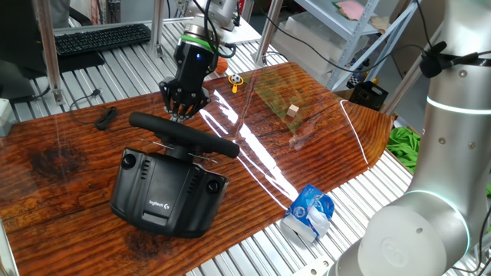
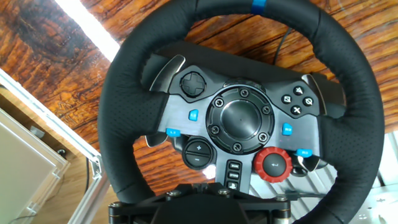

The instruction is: Rotate the steering wheel 90 degrees counterclockwise

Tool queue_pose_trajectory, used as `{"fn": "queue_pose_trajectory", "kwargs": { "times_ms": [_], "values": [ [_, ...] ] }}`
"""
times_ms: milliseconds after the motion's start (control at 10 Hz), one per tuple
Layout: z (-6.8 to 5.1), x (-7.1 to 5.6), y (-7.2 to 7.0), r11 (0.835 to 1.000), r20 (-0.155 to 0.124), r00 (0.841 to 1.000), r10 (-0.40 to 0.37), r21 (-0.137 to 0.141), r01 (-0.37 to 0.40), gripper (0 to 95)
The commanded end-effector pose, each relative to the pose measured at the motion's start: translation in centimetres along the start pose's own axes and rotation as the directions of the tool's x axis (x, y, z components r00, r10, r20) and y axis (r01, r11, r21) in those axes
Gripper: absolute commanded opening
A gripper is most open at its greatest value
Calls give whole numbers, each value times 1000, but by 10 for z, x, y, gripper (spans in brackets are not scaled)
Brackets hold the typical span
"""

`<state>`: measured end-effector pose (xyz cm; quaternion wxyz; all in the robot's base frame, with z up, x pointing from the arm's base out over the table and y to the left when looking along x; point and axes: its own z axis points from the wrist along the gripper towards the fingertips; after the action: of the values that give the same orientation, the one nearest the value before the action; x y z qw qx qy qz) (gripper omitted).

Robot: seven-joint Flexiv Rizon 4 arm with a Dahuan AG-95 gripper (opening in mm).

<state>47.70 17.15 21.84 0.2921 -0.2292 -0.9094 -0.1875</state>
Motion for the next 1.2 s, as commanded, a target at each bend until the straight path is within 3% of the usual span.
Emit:
{"fn": "queue_pose_trajectory", "kwargs": {
  "times_ms": [100,300,1200],
  "values": [
    [0,0,0,1000,2,1000,-12,16,12,0],
    [0,-1,-3,999,10,999,-31,37,30,0],
    [2,-1,-14,999,12,999,-38,37,37,0]
  ]
}}
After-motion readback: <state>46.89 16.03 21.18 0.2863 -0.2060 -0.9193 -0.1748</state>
